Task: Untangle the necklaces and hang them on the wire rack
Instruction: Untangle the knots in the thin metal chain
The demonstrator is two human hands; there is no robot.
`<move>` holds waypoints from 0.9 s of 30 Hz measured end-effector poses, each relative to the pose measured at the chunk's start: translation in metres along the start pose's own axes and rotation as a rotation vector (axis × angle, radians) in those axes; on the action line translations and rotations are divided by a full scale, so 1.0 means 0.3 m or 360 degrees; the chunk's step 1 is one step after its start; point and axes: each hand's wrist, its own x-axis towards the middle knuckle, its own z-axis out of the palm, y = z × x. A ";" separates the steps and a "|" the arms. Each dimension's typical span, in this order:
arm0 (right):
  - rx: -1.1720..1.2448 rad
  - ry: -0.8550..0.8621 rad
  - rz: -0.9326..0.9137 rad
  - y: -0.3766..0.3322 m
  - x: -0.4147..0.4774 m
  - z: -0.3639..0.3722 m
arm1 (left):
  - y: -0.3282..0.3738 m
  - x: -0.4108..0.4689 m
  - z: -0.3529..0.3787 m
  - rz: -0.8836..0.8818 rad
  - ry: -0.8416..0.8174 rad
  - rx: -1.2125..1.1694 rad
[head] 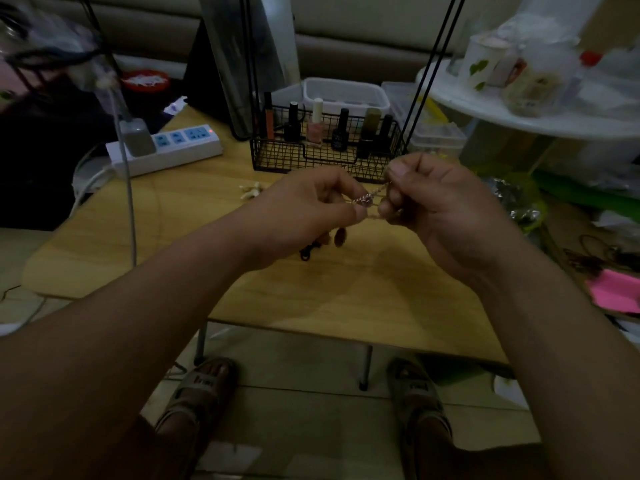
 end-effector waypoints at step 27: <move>-0.0521 -0.0024 -0.0032 -0.044 -0.015 -0.044 | 0.029 0.000 0.011 0.0002 -0.0065 -0.0959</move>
